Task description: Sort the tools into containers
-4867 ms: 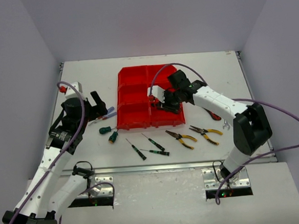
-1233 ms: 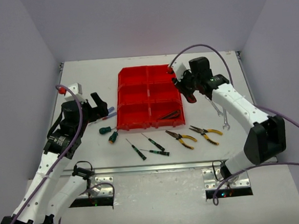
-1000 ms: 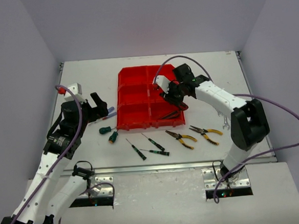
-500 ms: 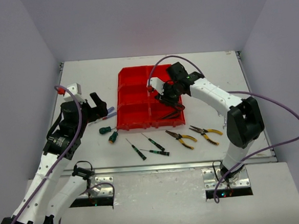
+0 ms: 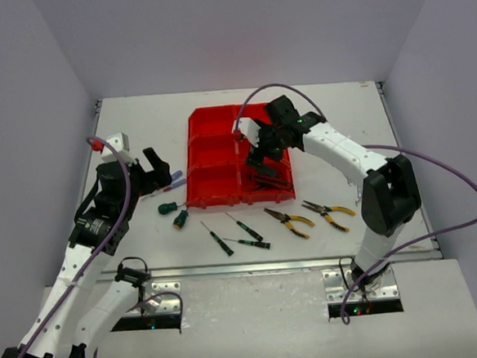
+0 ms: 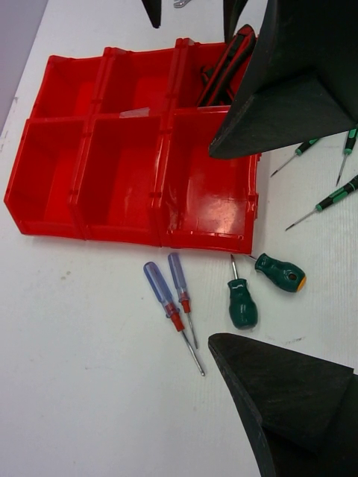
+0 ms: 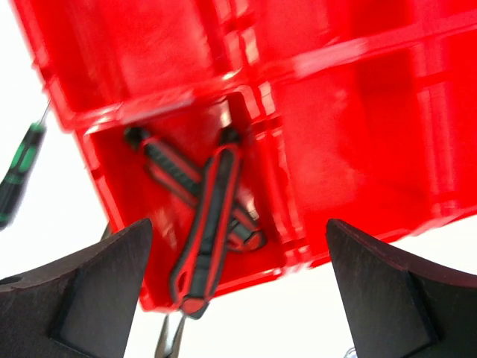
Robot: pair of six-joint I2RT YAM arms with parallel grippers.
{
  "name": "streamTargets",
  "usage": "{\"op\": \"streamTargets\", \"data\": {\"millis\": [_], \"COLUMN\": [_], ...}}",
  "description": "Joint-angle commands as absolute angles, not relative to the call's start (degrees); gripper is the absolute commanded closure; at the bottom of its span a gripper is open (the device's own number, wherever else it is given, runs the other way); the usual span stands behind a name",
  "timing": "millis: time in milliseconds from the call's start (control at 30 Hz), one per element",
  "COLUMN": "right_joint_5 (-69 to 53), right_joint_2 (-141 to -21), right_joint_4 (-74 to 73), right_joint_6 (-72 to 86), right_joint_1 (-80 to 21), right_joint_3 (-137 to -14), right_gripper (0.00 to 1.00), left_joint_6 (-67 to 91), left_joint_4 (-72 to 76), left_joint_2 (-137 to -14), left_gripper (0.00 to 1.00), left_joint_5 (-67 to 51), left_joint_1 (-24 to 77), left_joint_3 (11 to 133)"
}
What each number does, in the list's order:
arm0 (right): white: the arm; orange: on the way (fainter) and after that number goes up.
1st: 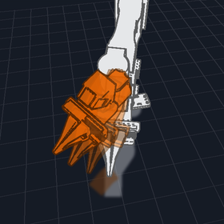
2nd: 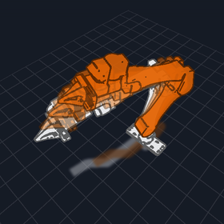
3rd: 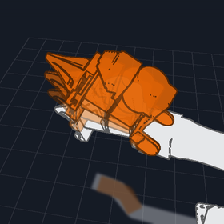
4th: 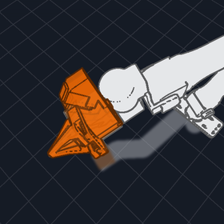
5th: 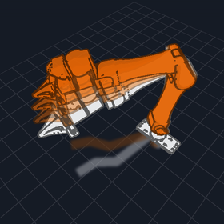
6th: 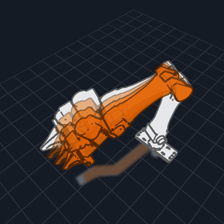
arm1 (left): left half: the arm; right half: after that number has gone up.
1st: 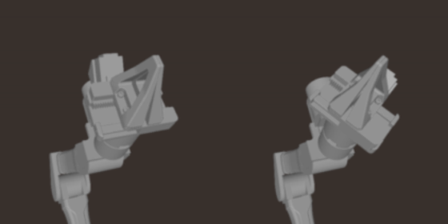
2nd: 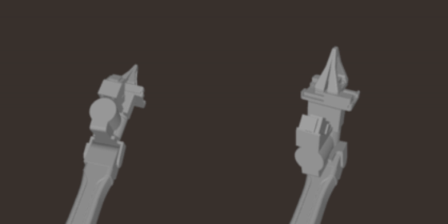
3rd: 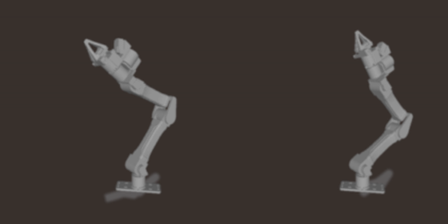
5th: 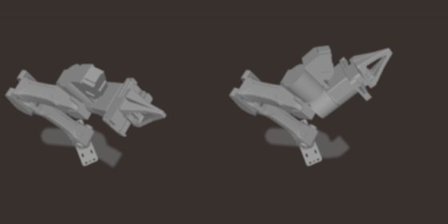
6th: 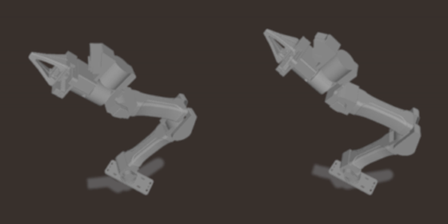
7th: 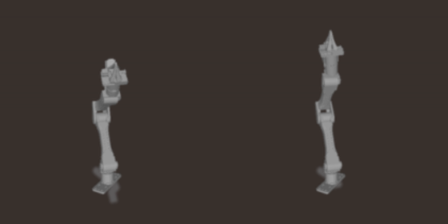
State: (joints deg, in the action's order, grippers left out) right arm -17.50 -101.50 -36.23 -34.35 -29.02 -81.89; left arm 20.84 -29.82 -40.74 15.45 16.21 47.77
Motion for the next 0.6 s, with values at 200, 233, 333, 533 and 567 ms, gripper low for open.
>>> {"op": "streamTargets", "data": {"millis": [200, 233, 333, 533, 567], "right_joint_5": [3.95, 4.13, 9.85, 12.60, 11.46], "right_joint_2": [-94.81, -95.28, -99.13, -107.55, -107.79], "right_joint_4": [-24.75, -27.51, -34.26, -38.49, -38.45], "right_joint_6": [6.86, 5.61, 0.66, 1.68, 1.32], "right_joint_1": [-9.14, -6.26, -4.24, -0.48, 0.29], "right_joint_3": [-80.98, -79.98, -77.10, -76.14, -76.37], "right_gripper": [0.01, 0.01, 0.01, 0.10, 0.12], "left_joint_6": [20.39, 20.39, 20.39, 20.48, 20.50], "left_joint_4": [-27.66, -27.60, -27.85, -28.16, -28.25], "left_joint_2": [-38.94, -38.94, -38.94, -40.45, -40.60], "left_gripper": [0.00, 0.00, 0.00, 0.00, 0.00], "left_joint_5": [15.34, 15.21, 15.46, 15.30, 15.70], "left_joint_1": [16.85, 16.79, 16.79, 17.42, 17.66], "left_joint_3": [47.79, 47.73, 47.81, 48.08, 48.08]}}
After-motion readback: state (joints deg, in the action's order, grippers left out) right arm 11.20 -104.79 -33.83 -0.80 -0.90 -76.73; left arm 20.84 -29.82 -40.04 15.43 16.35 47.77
